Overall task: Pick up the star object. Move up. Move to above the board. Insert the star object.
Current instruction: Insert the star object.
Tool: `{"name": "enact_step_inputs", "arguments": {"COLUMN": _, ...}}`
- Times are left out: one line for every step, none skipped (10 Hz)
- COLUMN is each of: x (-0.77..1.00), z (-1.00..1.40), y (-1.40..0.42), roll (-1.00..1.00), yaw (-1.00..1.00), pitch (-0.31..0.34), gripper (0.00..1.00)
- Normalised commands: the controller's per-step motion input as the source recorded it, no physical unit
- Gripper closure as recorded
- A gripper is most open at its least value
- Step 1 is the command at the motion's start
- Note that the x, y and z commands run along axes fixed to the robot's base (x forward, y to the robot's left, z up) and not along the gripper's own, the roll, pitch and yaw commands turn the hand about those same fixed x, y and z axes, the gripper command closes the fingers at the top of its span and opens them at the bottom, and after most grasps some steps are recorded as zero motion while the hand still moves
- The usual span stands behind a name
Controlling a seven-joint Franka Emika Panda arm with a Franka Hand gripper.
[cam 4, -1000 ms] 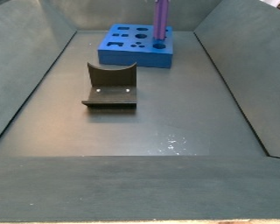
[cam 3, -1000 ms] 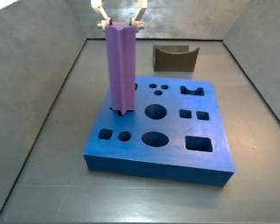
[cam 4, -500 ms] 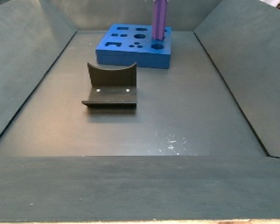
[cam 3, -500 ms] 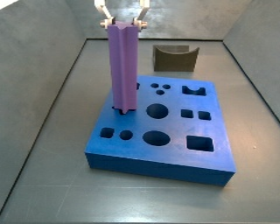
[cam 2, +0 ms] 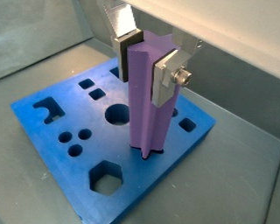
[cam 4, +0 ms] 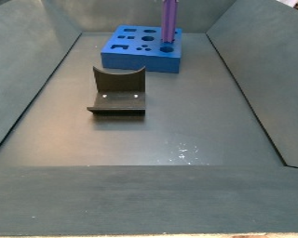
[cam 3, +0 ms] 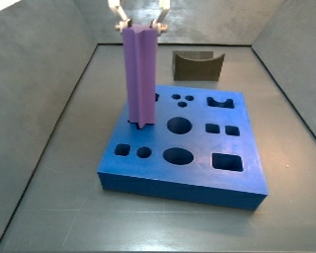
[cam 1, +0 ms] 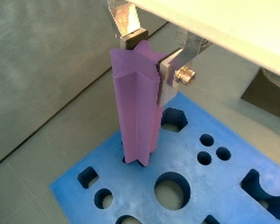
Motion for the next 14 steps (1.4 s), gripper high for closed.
{"name": "enact_step_inputs", "arguments": {"x": 0.00, "z": -0.03, "y": 0.00, "roll": 0.01, "yaw": 0.00, "pitch": 0.000, "gripper": 1.00}}
{"name": "enact_step_inputs", "arguments": {"x": 0.00, "z": -0.54, "y": -0.07, "roll": 0.13, "yaw": 0.00, "pitch": -0.080, "gripper": 1.00}}
{"name": "enact_step_inputs", "arguments": {"x": 0.00, "z": -0.81, "y": -0.12, "roll": 0.16, "yaw": 0.00, "pitch": -0.167, "gripper": 1.00}}
{"name": "enact_step_inputs", "arguments": {"x": 0.00, "z": -0.83, "y": -0.09, "roll": 0.13, "yaw": 0.00, "pitch": -0.184, "gripper": 1.00}}
{"name": "enact_step_inputs", "arguments": {"x": 0.00, "z": -0.82, "y": 0.00, "roll": 0.09, "yaw": 0.00, "pitch": -0.197, "gripper": 1.00}}
{"name": "enact_step_inputs", "arguments": {"x": 0.00, "z": -0.72, "y": 0.15, "roll": 0.03, "yaw": 0.09, "pitch": -0.234, "gripper": 1.00}}
{"name": "enact_step_inputs", "arguments": {"x": 0.13, "z": -0.42, "y": 0.40, "roll": 0.00, "yaw": 0.11, "pitch": -0.159, "gripper": 1.00}}
{"name": "enact_step_inputs", "arguments": {"x": 0.04, "z": -0.20, "y": 0.51, "roll": -0.02, "yaw": 0.16, "pitch": -0.147, "gripper": 1.00}}
{"name": "enact_step_inputs", "arguments": {"x": 0.07, "z": -0.24, "y": 0.20, "roll": 0.00, "yaw": 0.01, "pitch": -0.096, "gripper": 1.00}}
{"name": "enact_step_inputs", "arguments": {"x": 0.00, "z": 0.00, "y": 0.00, "roll": 0.00, "yaw": -0.01, "pitch": -0.039, "gripper": 1.00}}
{"name": "enact_step_inputs", "arguments": {"x": 0.00, "z": -0.26, "y": -0.07, "roll": 0.11, "yaw": 0.00, "pitch": -0.034, "gripper": 1.00}}
{"name": "enact_step_inputs", "arguments": {"x": -0.10, "z": -0.78, "y": -0.22, "roll": 0.26, "yaw": 0.00, "pitch": -0.143, "gripper": 1.00}}
{"name": "enact_step_inputs", "arguments": {"x": -0.08, "z": -0.83, "y": -0.22, "roll": 0.20, "yaw": 0.00, "pitch": -0.153, "gripper": 1.00}}
{"name": "enact_step_inputs", "arguments": {"x": -0.07, "z": -0.81, "y": -0.20, "roll": 0.21, "yaw": 0.00, "pitch": -0.160, "gripper": 1.00}}
